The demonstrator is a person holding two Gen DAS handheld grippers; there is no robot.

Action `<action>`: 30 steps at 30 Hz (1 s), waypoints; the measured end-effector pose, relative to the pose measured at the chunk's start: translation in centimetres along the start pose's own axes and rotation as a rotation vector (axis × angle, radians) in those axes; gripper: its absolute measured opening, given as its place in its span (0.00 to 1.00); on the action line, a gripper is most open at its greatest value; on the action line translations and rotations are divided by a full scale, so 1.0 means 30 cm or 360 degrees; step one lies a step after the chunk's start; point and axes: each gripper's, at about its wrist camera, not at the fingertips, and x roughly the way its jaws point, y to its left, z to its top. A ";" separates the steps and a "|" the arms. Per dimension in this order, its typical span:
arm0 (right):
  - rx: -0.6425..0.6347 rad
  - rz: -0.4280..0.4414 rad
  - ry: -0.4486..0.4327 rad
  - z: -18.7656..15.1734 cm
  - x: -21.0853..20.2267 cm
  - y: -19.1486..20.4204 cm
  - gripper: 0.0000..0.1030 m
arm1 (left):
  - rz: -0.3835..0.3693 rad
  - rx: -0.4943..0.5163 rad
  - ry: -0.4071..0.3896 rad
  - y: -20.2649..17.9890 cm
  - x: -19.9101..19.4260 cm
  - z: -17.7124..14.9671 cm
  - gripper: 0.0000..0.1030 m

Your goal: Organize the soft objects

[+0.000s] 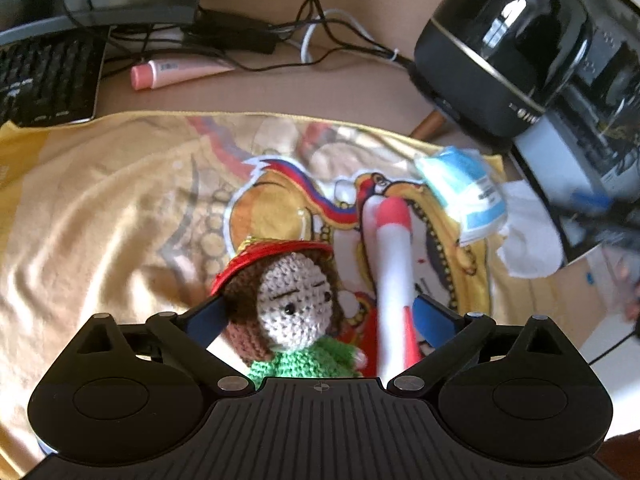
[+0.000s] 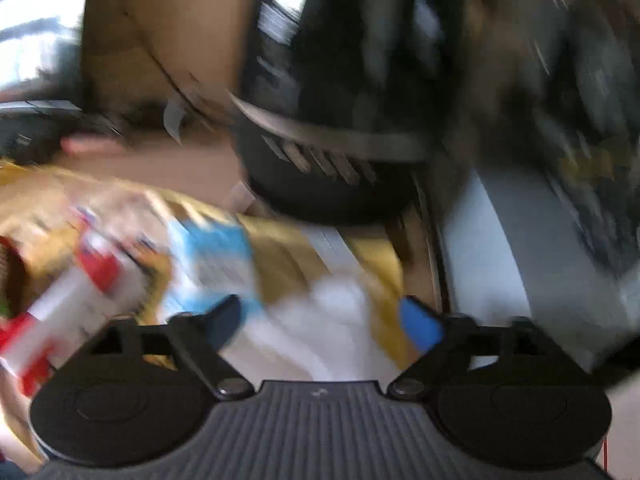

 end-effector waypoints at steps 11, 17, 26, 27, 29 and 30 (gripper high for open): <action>-0.0144 0.0097 0.0284 0.102 0.346 0.203 0.63 | 0.0100 0.0069 0.0062 0.051 0.103 0.000 0.97; 0.0172 0.0280 0.0219 0.092 0.182 0.174 0.58 | 0.0035 -0.0029 -0.0014 0.097 0.075 0.015 0.97; 0.0523 0.0188 0.0330 -0.029 0.073 0.350 0.61 | -0.0068 -0.0194 -0.0121 0.169 0.031 0.033 0.98; 0.0531 0.0166 0.0334 -0.035 0.096 0.369 0.62 | -0.0084 -0.0230 -0.0120 0.179 0.023 0.028 0.98; 0.0509 0.0104 0.0316 -0.046 0.106 0.409 0.67 | -0.0086 -0.0255 -0.0126 0.188 0.003 0.014 0.98; 0.0494 0.0087 0.0312 -0.048 0.103 0.420 0.69 | -0.0070 -0.0254 -0.0131 0.183 -0.008 0.006 0.98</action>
